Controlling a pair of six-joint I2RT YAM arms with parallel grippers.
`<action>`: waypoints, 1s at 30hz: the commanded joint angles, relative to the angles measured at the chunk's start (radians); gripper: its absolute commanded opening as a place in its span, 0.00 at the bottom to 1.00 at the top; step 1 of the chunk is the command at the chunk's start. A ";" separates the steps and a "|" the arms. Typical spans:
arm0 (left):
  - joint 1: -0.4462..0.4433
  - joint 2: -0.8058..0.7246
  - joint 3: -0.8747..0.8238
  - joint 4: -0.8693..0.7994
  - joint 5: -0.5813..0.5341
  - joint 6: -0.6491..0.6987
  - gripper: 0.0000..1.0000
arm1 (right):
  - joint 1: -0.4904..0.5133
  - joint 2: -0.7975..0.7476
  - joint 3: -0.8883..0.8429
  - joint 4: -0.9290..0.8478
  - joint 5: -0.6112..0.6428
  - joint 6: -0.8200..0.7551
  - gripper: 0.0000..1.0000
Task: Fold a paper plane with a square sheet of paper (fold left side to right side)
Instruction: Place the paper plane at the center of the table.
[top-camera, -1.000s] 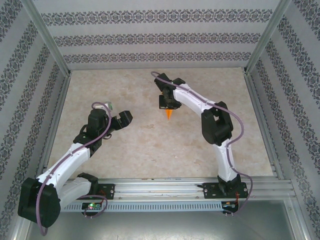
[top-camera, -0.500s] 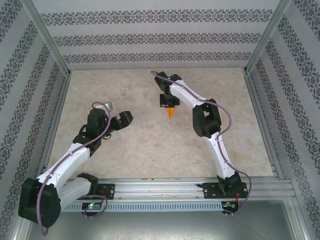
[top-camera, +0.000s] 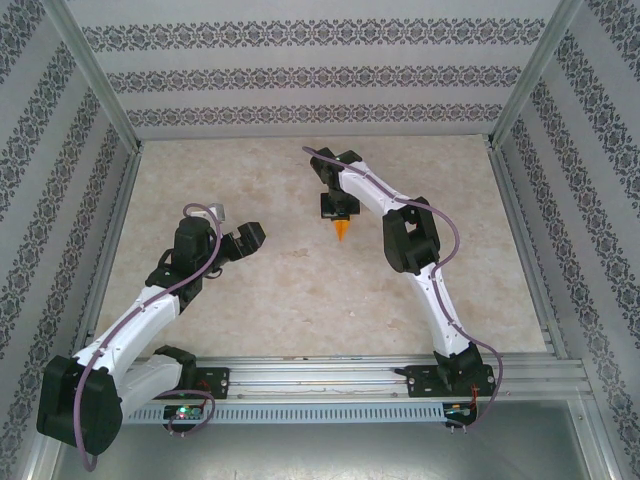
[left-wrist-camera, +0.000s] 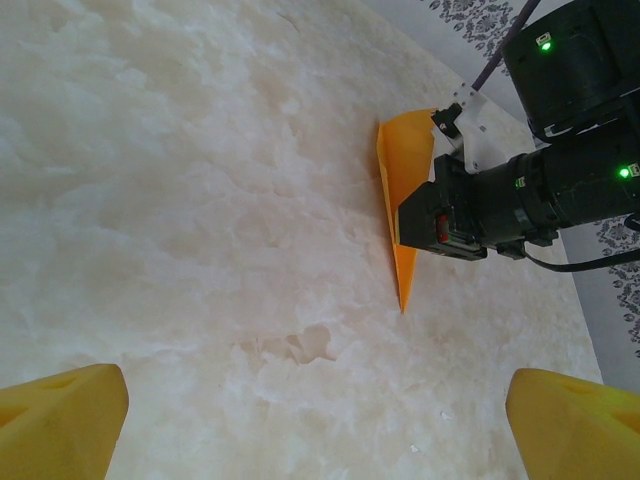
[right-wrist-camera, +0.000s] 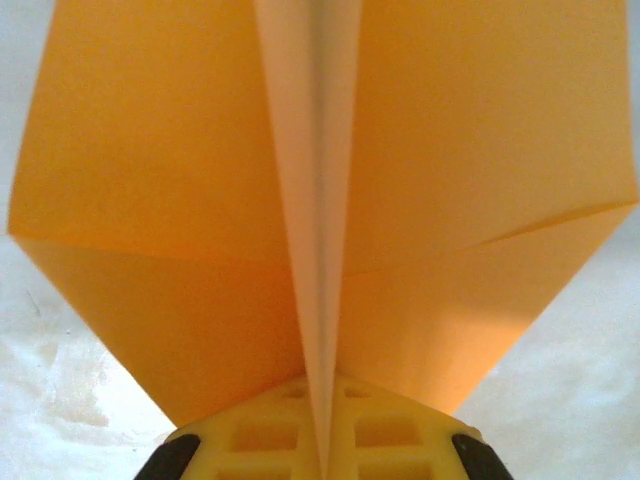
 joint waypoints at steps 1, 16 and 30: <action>0.016 -0.004 0.021 -0.027 0.014 0.015 0.97 | -0.004 0.026 -0.022 -0.006 -0.027 -0.003 0.00; 0.020 -0.020 0.039 -0.065 0.003 0.042 0.97 | -0.008 -0.014 -0.109 0.031 -0.040 -0.046 0.27; 0.026 -0.024 0.041 -0.071 0.006 0.044 0.97 | -0.008 -0.087 -0.152 0.062 -0.050 -0.095 0.38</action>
